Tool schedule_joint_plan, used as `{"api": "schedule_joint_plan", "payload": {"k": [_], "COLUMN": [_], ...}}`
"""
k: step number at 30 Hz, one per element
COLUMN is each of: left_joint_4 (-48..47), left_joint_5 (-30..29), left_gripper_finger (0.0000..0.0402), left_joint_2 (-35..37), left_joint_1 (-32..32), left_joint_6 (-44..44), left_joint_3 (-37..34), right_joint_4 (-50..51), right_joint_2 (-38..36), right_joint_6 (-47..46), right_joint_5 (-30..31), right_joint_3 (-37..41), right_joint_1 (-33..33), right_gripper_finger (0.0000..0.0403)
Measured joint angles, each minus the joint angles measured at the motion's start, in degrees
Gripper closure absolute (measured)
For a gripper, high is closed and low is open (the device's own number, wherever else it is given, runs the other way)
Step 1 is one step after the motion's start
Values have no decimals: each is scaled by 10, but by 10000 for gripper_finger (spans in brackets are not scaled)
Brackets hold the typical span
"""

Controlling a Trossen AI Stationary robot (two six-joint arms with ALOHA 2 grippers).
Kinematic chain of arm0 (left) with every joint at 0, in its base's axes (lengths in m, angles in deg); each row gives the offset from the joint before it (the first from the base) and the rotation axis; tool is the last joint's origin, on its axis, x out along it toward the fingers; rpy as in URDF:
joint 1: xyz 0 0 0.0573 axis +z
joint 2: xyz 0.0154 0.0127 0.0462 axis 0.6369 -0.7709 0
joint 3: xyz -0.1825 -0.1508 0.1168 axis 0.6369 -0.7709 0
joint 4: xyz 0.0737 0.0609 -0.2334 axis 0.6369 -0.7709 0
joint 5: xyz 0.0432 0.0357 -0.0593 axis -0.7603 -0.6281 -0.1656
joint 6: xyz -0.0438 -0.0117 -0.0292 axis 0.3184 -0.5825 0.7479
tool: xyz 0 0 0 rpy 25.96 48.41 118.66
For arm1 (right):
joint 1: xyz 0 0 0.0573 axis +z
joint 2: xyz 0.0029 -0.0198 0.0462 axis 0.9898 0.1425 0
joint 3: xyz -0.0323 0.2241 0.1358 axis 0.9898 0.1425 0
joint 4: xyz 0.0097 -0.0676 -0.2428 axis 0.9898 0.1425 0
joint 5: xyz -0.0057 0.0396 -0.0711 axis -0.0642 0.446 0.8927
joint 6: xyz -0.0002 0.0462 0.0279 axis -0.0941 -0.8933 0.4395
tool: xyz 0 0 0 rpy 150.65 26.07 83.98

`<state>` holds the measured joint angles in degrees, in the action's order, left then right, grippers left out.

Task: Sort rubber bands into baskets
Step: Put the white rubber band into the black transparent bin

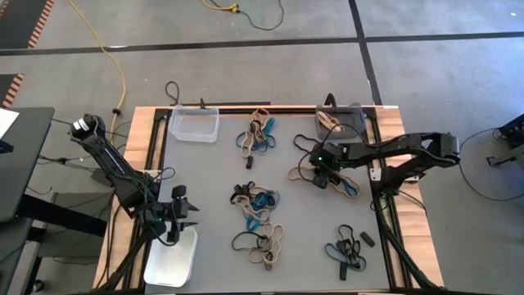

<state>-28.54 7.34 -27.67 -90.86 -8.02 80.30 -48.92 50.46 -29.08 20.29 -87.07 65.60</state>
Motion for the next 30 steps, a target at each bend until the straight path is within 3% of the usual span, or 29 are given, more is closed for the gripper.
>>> {"api": "schedule_joint_plan", "payload": {"k": [7,12,19,30], "left_joint_4": [0,0,0,0], "left_joint_5": [0,0,0,0], "left_gripper_finger": [196,196,196,196], "left_joint_2": [0,0,0,0], "left_joint_1": [0,0,0,0], "left_joint_6": [0,0,0,0], "left_joint_3": [0,0,0,0], "right_joint_4": [9,63,148,263], "right_joint_2": [-22,-52,-96,-125], "right_joint_6": [-9,-12,24,92], "right_joint_5": [0,4,75,191], "right_joint_3": [-2,-45,-143,-284], "right_joint_1": [10,20,1,-137], "right_gripper_finger": [382,380,380,380]}}
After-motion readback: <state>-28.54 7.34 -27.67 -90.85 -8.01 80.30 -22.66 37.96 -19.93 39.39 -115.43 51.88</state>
